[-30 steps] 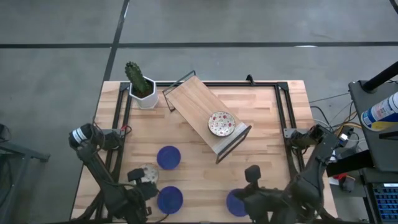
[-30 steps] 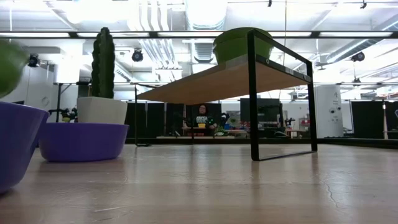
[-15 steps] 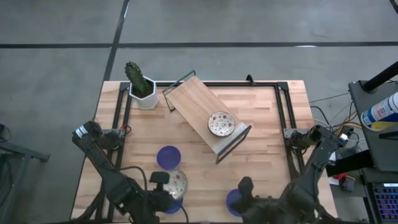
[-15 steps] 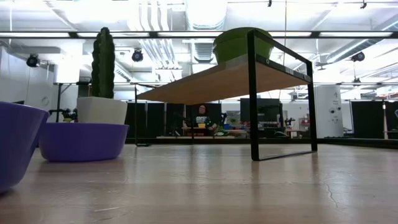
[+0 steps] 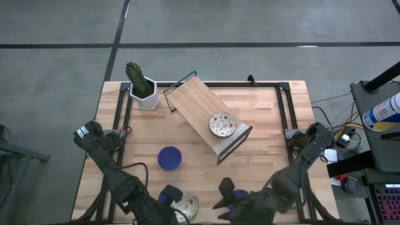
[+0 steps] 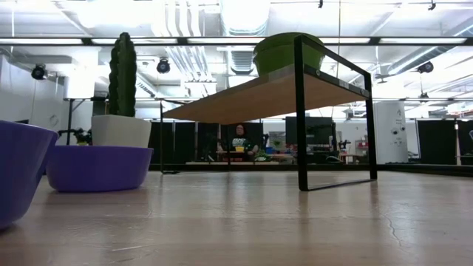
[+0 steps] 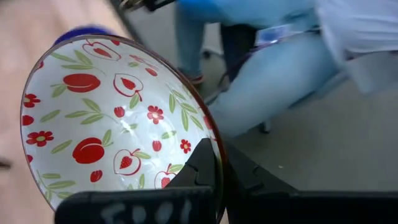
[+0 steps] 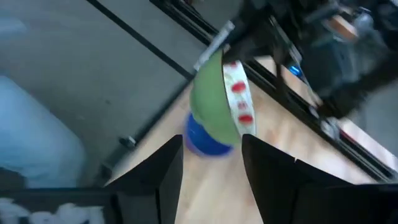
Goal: Pick & Place Mini bowls
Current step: Stack the white patterned bowl on the other white patterned bowls on the shelf
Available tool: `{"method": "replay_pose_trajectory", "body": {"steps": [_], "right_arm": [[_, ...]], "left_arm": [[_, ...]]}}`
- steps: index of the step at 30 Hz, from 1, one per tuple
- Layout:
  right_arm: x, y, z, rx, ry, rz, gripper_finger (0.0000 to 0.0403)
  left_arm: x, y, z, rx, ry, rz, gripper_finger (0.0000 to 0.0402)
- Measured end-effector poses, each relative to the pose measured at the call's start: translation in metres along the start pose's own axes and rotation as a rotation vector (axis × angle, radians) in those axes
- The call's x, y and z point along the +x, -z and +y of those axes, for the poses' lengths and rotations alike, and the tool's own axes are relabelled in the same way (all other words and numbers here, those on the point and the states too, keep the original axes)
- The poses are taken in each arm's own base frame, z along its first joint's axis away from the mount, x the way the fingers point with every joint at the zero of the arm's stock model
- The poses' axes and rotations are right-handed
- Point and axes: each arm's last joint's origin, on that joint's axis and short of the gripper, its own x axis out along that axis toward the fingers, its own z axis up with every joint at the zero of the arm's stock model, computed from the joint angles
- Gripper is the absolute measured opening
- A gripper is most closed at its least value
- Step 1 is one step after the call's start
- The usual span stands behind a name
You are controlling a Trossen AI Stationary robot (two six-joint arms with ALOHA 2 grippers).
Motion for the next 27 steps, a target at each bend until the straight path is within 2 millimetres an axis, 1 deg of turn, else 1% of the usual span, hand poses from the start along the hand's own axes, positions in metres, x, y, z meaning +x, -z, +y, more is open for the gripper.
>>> {"method": "replay_pose_trajectory", "body": {"steps": [4, 7, 10, 15, 23, 27], "right_arm": [[0.006, -0.002, -0.013, 0.018, -0.098, -0.049, 0.016], [0.01, -0.004, -0.023, 0.032, -0.16, -0.092, 0.0155], [0.013, -0.002, -0.028, 0.031, -0.19, -0.096, 0.015], [0.018, 0.002, -0.029, 0.009, -0.223, -0.092, 0.0143], [0.04, 0.018, -0.026, -0.038, -0.205, -0.12, 0.0136], [0.047, 0.023, -0.027, -0.053, -0.196, -0.144, 0.0138]], "left_arm": [[0.0, -0.006, -0.003, 0.105, 0.096, -0.056, 0.0003], [0.001, -0.007, -0.001, 0.136, 0.097, -0.068, 0.0003], [0.004, -0.006, 0.0, 0.171, 0.088, -0.073, 0.0003], [0.008, -0.005, 0.001, 0.199, 0.025, -0.095, 0.0003], [0.02, 0.003, 0.002, 0.237, 0.011, -0.106, 0.0003], [0.025, 0.005, 0.003, 0.25, 0.01, -0.115, 0.0003]]}}
